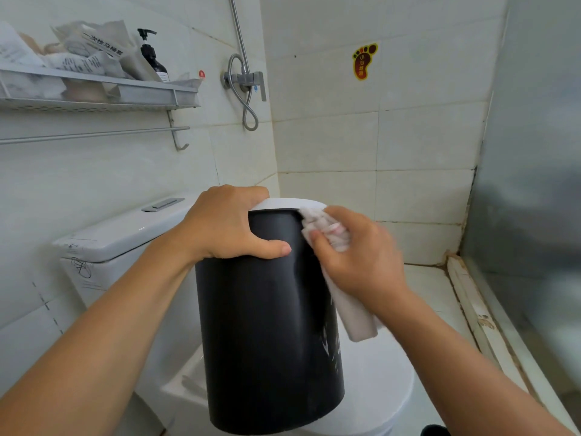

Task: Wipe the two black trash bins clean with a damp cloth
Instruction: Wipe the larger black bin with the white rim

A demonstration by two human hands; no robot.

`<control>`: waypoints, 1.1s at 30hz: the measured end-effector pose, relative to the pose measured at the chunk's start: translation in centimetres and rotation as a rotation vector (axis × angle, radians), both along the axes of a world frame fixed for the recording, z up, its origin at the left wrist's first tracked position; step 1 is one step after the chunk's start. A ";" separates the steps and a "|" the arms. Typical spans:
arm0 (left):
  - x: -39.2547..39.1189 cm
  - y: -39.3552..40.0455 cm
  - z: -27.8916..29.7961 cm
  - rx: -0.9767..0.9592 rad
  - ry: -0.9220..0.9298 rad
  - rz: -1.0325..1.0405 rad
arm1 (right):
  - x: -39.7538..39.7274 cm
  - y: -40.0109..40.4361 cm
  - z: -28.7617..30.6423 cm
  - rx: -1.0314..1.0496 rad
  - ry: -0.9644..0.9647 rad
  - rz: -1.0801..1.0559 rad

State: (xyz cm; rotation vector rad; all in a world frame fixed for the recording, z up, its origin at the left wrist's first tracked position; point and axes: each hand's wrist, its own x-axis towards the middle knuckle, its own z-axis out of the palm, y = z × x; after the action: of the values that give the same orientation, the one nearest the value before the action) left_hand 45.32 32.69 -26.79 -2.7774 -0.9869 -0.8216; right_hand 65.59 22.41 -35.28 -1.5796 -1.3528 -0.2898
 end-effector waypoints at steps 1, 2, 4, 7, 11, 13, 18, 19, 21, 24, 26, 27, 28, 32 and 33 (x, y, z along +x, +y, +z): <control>0.0 0.0 0.0 -0.006 0.000 0.007 | 0.8 0.3 0.0 -0.052 0.054 -0.034; -0.1 -0.1 0.0 -0.006 -0.002 0.017 | 1.4 0.4 -0.1 -0.079 0.096 -0.046; 0.0 -0.1 0.1 0.009 0.013 0.037 | 1.1 0.1 -0.2 -0.064 0.105 -0.024; 0.1 0.0 0.1 0.026 0.016 0.038 | -1.8 -1.1 -0.1 0.036 -0.065 0.092; -0.6 -0.1 0.0 -0.001 0.004 0.019 | -1.0 -0.2 0.4 0.012 -0.009 0.047; -0.8 -0.2 0.0 -0.015 -0.005 0.019 | 0.9 0.6 0.0 -0.051 0.085 -0.014; -0.7 0.2 0.0 -0.023 -0.009 0.045 | -1.0 -0.2 -0.3 0.010 0.065 0.069; -0.9 0.2 -0.1 -0.029 -0.020 0.040 | -1.9 -0.7 -0.2 0.037 0.005 0.125; -1.2 0.2 -0.2 -0.029 -0.034 0.025 | -2.9 -1.0 -0.1 0.051 -0.068 0.179; -0.9 -0.3 0.0 0.015 0.026 0.054 | -1.5 0.0 0.1 0.018 0.015 0.079; -0.4 -0.8 0.2 0.042 0.054 0.093 | -0.6 0.3 0.4 -0.020 0.047 0.039; 0.0 -1.0 0.2 0.062 0.071 0.113 | -0.5 0.2 0.7 -0.017 0.036 0.036; 0.3 -1.2 0.2 0.087 0.089 0.125 | -0.6 0.0 1.1 -0.001 0.016 0.046; 1.0 -2.0 0.2 0.125 0.109 0.101 | -1.7 -1.4 2.3 0.056 -0.122 0.181; 0.9 -2.1 0.2 0.119 0.106 0.090 | -1.8 -1.4 2.2 0.063 -0.126 0.195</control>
State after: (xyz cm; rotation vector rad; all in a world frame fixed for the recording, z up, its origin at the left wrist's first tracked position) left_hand 46.26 30.61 -26.56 -2.6255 -1.0015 -0.6901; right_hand 63.79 20.97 -33.05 -1.3843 -1.5679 -0.3133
